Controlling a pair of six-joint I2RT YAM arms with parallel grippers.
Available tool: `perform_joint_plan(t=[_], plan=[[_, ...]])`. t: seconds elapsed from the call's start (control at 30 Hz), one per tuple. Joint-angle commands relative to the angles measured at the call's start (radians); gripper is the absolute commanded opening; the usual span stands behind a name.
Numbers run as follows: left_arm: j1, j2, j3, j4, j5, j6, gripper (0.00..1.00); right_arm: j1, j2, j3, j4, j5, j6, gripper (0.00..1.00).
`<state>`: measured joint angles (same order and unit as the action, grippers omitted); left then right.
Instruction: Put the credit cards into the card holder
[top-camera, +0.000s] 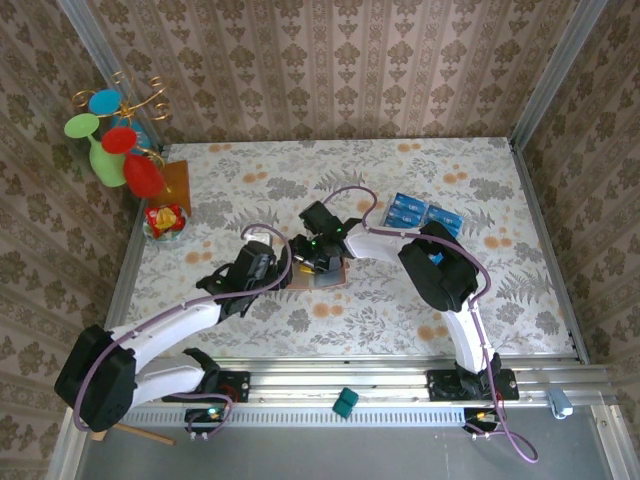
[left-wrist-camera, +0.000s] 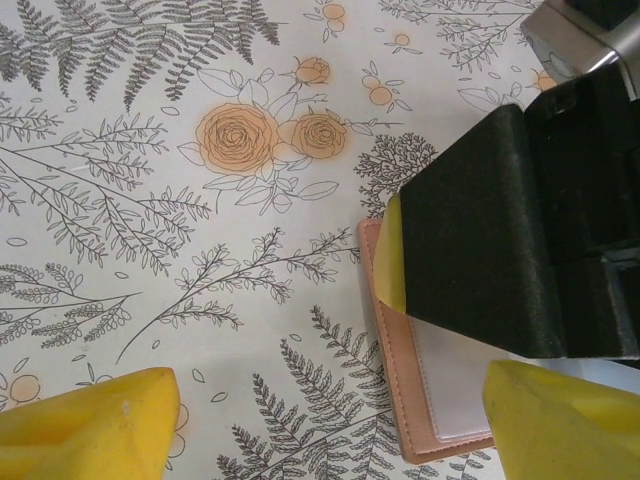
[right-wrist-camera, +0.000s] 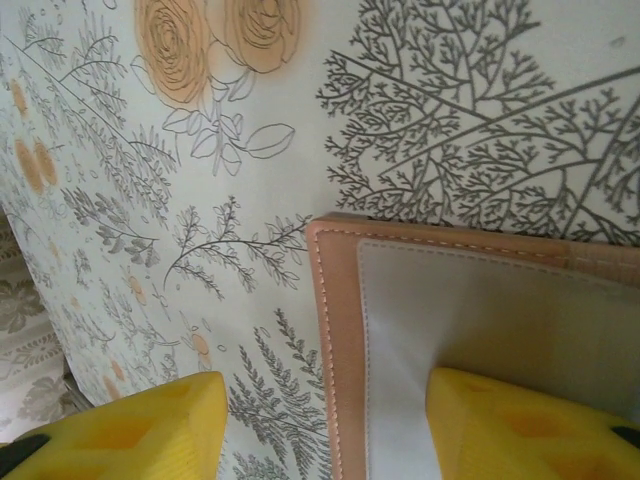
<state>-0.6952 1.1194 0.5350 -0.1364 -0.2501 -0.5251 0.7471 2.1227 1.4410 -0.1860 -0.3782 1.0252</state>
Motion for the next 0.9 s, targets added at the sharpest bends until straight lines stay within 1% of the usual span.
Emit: perform_joint_plan(t=[0.0,0.13,0.23,0.4,0.5,0.57,0.67,0.77,0.87], plan=[[0.014,0.019,-0.009,0.034,0.047,-0.016,0.81,0.008,-0.022,0.021,-0.04,0.005,-0.004,0.57],[0.02,0.048,0.004,0.049,0.076,-0.017,0.82,0.002,-0.088,0.019,-0.063,-0.006,-0.049,0.58],[0.021,0.074,0.029,0.044,0.094,-0.008,0.82,-0.007,-0.152,0.018,-0.124,0.028,-0.096,0.58],[0.021,0.125,0.097,-0.013,0.109,0.02,0.83,-0.03,-0.263,-0.011,-0.299,0.173,-0.211,0.58],[0.023,0.156,0.141,-0.057,0.108,0.037,0.83,-0.043,-0.344,-0.08,-0.38,0.298,-0.262,0.58],[0.024,0.176,0.163,-0.073,0.108,0.054,0.83,-0.057,-0.387,-0.138,-0.402,0.37,-0.279,0.58],[0.027,0.215,0.202,-0.096,0.102,0.074,0.84,-0.082,-0.417,-0.207,-0.41,0.443,-0.296,0.58],[0.028,0.261,0.234,-0.107,0.094,0.085,0.84,-0.109,-0.417,-0.253,-0.394,0.472,-0.313,0.57],[0.028,0.297,0.258,-0.113,0.091,0.084,0.84,-0.132,-0.409,-0.284,-0.367,0.47,-0.334,0.57]])
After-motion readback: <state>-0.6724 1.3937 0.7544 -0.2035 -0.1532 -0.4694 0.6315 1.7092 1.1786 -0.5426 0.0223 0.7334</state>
